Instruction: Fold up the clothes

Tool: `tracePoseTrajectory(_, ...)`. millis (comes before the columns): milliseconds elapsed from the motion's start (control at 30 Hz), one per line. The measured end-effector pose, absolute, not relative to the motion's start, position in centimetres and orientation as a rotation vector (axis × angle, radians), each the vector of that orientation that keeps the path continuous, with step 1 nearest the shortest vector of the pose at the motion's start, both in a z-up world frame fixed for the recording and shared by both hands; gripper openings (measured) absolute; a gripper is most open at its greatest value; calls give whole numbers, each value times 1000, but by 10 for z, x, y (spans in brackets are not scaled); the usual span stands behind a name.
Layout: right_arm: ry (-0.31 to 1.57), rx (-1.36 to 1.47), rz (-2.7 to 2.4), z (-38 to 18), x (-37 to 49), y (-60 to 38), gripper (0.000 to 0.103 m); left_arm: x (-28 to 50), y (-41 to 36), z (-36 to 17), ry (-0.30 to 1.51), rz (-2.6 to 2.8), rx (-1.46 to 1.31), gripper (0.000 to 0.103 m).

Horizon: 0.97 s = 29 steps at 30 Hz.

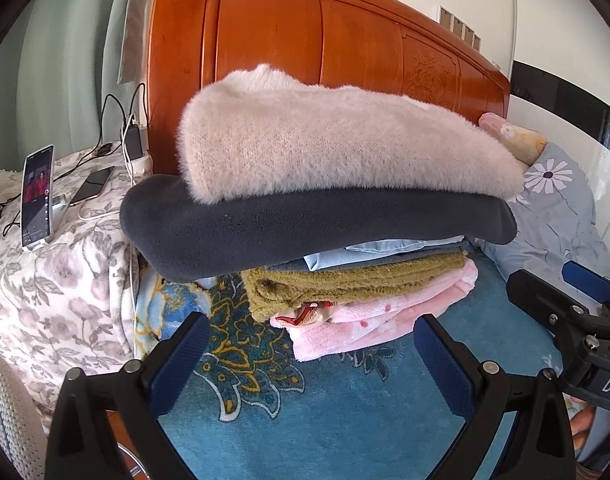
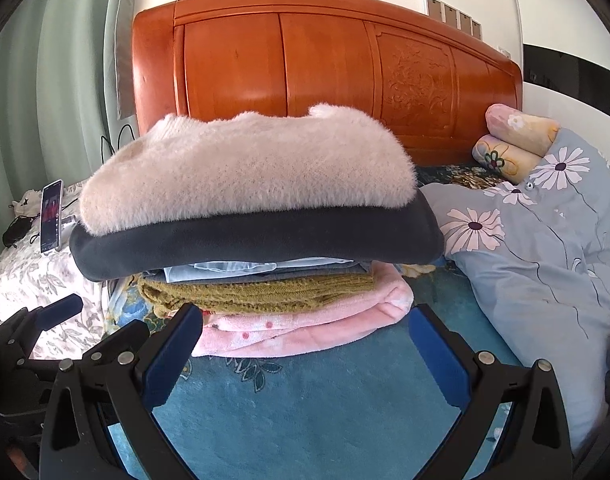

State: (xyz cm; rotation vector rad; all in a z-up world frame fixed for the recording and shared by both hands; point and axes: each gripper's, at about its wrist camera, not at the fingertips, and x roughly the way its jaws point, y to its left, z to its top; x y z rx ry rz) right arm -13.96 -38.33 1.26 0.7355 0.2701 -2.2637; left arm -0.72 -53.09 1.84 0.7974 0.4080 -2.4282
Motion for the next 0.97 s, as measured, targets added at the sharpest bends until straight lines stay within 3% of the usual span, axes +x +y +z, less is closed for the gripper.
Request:
tracePoseTrajectory(333,288,774,-2268,3,-142,-387,103,-5,-541,18,468,-2420,751,103)
tracePoseTrajectory(967,272,779,-2259,2,-140,-390,103,-6,-537,18,423,-2408,744,103)
